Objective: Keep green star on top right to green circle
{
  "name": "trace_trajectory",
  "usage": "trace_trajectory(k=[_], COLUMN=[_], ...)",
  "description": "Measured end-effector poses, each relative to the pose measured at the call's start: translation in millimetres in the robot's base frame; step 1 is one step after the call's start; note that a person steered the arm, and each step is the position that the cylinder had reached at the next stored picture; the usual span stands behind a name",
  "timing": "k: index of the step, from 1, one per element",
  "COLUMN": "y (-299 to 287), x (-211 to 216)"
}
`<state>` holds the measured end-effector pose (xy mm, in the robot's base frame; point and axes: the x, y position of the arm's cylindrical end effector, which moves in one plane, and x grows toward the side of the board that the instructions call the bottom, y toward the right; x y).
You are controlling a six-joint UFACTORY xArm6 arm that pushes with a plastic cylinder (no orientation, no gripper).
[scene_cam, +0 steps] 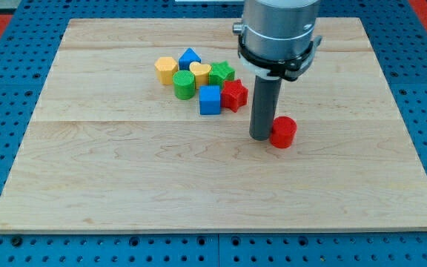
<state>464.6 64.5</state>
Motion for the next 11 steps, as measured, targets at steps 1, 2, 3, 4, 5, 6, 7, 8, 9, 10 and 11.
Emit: trace_trajectory(k=[1, 2, 3, 4, 5, 6, 7, 8, 9, 10, 11], y=[-23, 42, 73, 67, 64, 112, 105, 48, 0, -72, -92], x=[-21, -5, 29, 41, 18, -21, -80, -116, -126, -115, -115])
